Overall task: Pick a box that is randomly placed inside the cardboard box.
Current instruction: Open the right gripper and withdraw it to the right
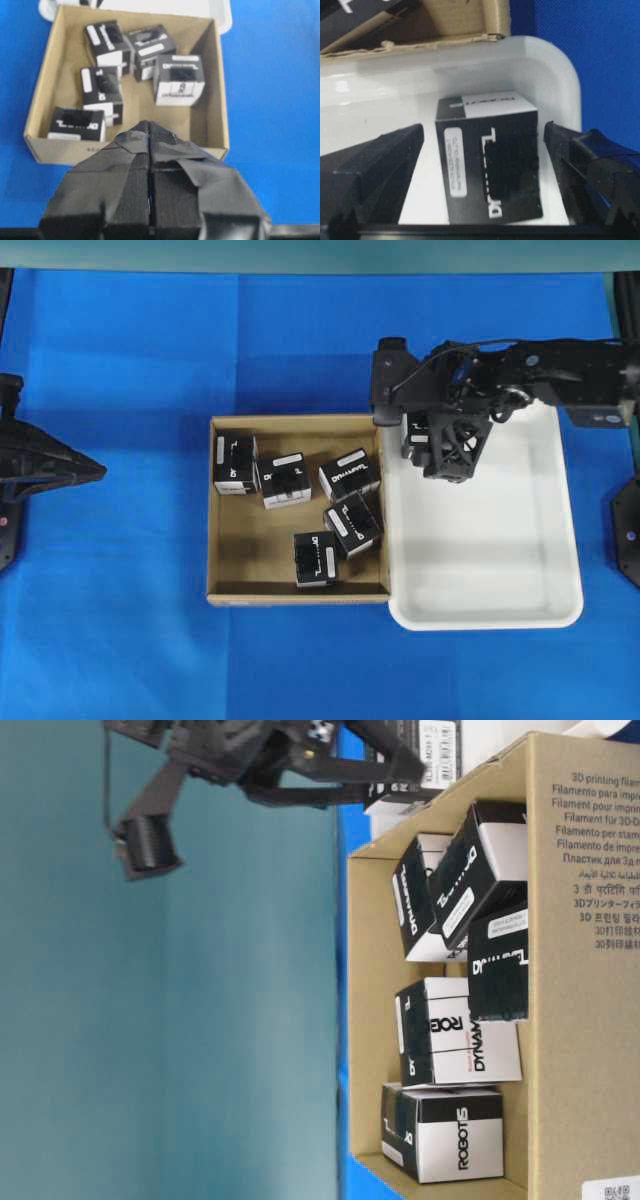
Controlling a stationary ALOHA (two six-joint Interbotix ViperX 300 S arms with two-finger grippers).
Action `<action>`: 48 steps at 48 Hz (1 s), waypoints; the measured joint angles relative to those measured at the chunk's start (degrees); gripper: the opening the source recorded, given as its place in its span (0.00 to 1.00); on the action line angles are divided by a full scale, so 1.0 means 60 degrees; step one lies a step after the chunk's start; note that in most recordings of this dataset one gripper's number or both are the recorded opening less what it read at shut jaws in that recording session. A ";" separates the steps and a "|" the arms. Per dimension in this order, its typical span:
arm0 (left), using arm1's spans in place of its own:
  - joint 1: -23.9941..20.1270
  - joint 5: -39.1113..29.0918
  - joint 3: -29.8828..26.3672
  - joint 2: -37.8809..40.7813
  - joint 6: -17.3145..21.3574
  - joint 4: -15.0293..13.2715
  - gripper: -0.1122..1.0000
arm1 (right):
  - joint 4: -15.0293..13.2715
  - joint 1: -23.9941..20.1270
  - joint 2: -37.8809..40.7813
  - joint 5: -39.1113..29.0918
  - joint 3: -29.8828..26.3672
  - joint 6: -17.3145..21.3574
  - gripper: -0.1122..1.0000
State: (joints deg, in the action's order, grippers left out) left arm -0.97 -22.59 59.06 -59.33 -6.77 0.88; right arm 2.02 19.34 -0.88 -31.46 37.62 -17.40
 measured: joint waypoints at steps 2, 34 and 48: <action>0.0000 0.0000 0.0000 0.0000 -0.0088 -0.0015 0.04 | 0.0000 0.0000 -0.0146 -0.0029 -0.0015 0.0015 0.99; 0.0000 0.0000 0.0000 0.0000 -0.0264 -0.0015 0.04 | 0.0044 -0.0146 -0.3193 0.0703 -0.0117 0.0454 0.99; -0.0015 0.0000 0.0000 -0.0015 -0.0264 -0.0015 0.04 | 0.0469 -0.0439 -0.3896 0.1172 0.0352 0.0469 0.99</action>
State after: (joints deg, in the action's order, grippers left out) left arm -1.05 -22.59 59.06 -59.41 -8.35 0.79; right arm 4.83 16.70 -24.26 -24.43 39.73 -14.59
